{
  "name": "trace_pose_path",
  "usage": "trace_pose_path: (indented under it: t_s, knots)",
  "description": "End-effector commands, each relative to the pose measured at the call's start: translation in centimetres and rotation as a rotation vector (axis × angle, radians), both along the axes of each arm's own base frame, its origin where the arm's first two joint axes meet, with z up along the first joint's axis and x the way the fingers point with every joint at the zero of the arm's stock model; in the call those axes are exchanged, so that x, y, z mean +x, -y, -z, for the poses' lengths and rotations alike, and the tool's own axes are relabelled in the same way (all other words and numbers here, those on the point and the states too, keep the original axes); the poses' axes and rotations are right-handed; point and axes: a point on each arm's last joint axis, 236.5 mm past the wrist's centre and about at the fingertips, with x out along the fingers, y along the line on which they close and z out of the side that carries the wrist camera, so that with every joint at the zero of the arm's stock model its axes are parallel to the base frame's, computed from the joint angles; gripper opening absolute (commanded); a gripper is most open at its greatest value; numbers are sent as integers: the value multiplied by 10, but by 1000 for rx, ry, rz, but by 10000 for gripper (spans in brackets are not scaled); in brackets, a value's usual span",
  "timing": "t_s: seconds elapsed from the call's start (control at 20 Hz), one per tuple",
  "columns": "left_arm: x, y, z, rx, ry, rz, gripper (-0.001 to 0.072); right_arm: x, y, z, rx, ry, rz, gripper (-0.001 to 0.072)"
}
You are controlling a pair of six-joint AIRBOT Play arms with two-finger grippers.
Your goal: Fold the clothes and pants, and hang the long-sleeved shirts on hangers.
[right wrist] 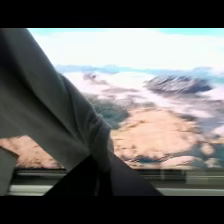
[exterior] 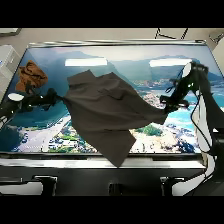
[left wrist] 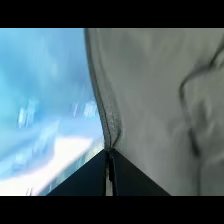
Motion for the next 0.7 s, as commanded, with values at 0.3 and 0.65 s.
trace_pose_path:
  t_s: [0.3,0.65]
  knots:
    - [-73,-23,-3,29,-341,310,715,-3,-25,10,104,71,45,577]
    - [-171,-17,-6,56,-440,382,714,-26,91,-38,134,152,337,630]
